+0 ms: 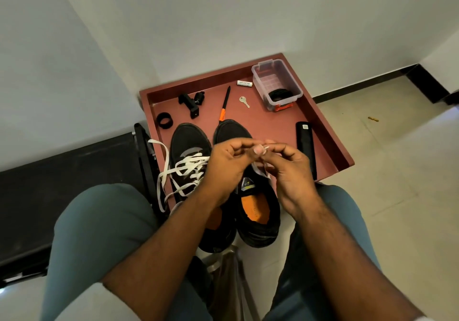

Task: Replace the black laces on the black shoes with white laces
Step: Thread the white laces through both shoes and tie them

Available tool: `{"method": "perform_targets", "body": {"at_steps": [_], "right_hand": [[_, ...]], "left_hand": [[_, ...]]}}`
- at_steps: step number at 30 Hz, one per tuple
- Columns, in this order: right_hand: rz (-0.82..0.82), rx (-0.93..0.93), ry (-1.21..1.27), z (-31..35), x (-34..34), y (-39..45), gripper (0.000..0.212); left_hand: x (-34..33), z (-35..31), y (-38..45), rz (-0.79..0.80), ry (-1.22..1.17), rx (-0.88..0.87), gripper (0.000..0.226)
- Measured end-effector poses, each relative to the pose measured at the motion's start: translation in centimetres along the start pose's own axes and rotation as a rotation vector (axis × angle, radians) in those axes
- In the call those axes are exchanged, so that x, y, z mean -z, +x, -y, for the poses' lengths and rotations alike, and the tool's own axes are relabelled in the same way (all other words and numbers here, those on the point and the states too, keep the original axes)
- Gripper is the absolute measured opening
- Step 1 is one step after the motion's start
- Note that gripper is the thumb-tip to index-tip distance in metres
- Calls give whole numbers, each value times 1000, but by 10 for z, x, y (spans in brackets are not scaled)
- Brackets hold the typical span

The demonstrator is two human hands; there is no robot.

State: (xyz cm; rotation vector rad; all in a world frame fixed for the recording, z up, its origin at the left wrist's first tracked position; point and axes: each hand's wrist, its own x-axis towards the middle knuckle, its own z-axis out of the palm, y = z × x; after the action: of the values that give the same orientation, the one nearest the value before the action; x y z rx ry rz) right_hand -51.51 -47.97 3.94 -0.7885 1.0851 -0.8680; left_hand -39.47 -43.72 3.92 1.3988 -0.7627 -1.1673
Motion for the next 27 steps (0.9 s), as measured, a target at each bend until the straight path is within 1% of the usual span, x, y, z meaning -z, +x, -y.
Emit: {"method": "perform_targets", "body": {"at_steps": [2,3,5,6,7,8,10,11,12,13,14,15,16,17,18,19,20,21,23,27], "right_hand": [[4,-18,-2,-4,-1,4,9],[7,-18,-22,-4,-2,4,10],[7,-10,-27,-5,0,5,11],[-12,1,-35,-5,4,6,12],[-45,20,-80,-4,8,7,14],[-89,59,-175,-5,15,10,14],[-138,128,-388,-8,26,17,10],[-132,143,-461,-10,28,19,9],[-111,152,-514,-14,28,21,8],[-79,145,-556,-19,26,23,7],[-45,140,-616,-24,22,25,5],[-15,140,-702,-28,18,26,9],[7,147,-818,-32,15,29,20],[21,162,-941,-36,12,32,30],[28,187,-1055,-38,9,35,38],[36,211,-1148,-39,7,37,40],[44,231,-1216,-39,4,38,39],[49,241,-1257,-39,3,39,34],[39,242,-1278,-38,4,41,23],[-5,167,-1098,-32,11,51,17]], "left_hand": [[7,-6,4,33,11,51,15],[13,-8,7,72,91,80,14],[30,-14,14,177,397,125,9],[41,-18,17,156,517,120,7],[58,-20,21,39,558,89,7],[78,-24,26,-200,461,36,11],[121,-41,29,-804,4,-187,29],[139,-45,29,-985,-130,-248,40],[145,-48,27,-1054,-126,-267,46],[142,-50,23,-1045,-39,-268,47],[135,-52,19,-996,80,-281,46],[123,-55,15,-909,207,-338,39],[108,-55,14,-791,349,-397,29],[91,-52,16,-644,479,-404,18],[71,-45,17,-467,574,-311,13],[51,-32,20,-298,636,-165,14],[34,-17,24,-179,669,-44,15],[22,-2,27,-111,700,18,15],[9,18,34,-60,782,52,11],[4,28,45,-83,928,47,10]]}}
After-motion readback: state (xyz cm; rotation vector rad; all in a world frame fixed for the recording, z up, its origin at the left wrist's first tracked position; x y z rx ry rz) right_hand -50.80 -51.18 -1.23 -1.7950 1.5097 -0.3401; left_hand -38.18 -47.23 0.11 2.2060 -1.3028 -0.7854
